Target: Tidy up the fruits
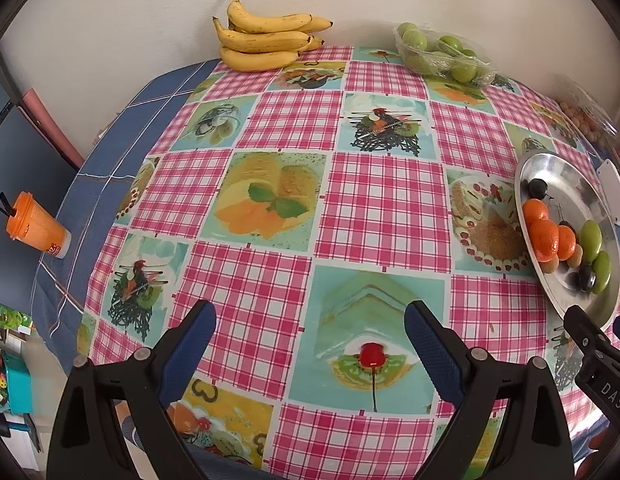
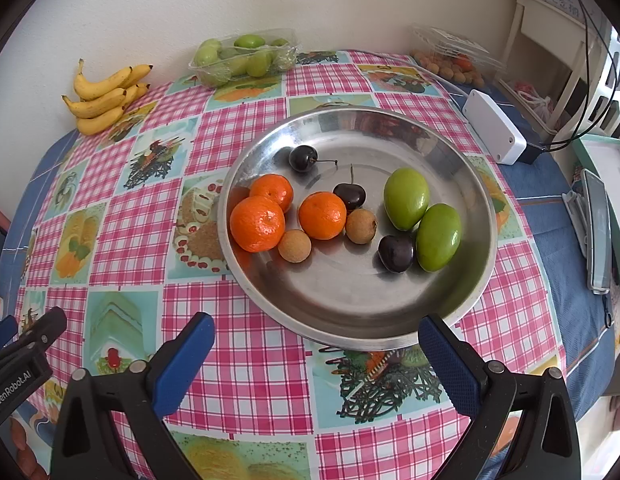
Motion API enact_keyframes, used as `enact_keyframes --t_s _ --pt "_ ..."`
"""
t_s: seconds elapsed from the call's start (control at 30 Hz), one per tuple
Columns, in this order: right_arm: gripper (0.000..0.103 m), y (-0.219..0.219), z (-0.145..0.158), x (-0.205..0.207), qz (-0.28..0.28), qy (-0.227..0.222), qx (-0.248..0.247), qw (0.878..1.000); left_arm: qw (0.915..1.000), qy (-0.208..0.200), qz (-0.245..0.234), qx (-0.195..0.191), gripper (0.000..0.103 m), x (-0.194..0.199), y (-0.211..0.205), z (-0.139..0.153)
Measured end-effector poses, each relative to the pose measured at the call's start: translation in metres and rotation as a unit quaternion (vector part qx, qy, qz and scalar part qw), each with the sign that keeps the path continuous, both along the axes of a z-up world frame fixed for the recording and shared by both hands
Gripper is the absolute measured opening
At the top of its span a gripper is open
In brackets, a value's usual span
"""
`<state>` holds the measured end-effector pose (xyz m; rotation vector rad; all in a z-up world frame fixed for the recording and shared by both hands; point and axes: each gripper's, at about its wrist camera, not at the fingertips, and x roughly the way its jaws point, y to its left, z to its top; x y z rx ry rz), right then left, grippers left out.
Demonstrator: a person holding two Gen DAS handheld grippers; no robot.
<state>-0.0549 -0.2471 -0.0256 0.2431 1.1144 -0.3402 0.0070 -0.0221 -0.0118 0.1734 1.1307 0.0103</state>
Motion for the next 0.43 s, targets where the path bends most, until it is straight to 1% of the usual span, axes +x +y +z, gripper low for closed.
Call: enact_keyframes --t_s 0.1,0.27,0.43 --pt "0.103 -0.0001 -0.0002 0.0001 0.000 0.000 0.000 1.000 1.0000 -0.001 0.004 0.001 0.095 -0.0002 0.0001 0.0007" --pt "0.103 -0.0001 -0.0006 -0.0005 0.000 0.000 0.000 1.000 0.9997 -0.025 0.004 -0.002 0.095 -0.0039 0.0007 0.0079" --pt "0.103 -0.0002 -0.0007 0.0000 0.000 0.000 0.000 1.000 0.9997 -0.024 0.005 -0.004 0.095 -0.0031 0.0003 0.0080"
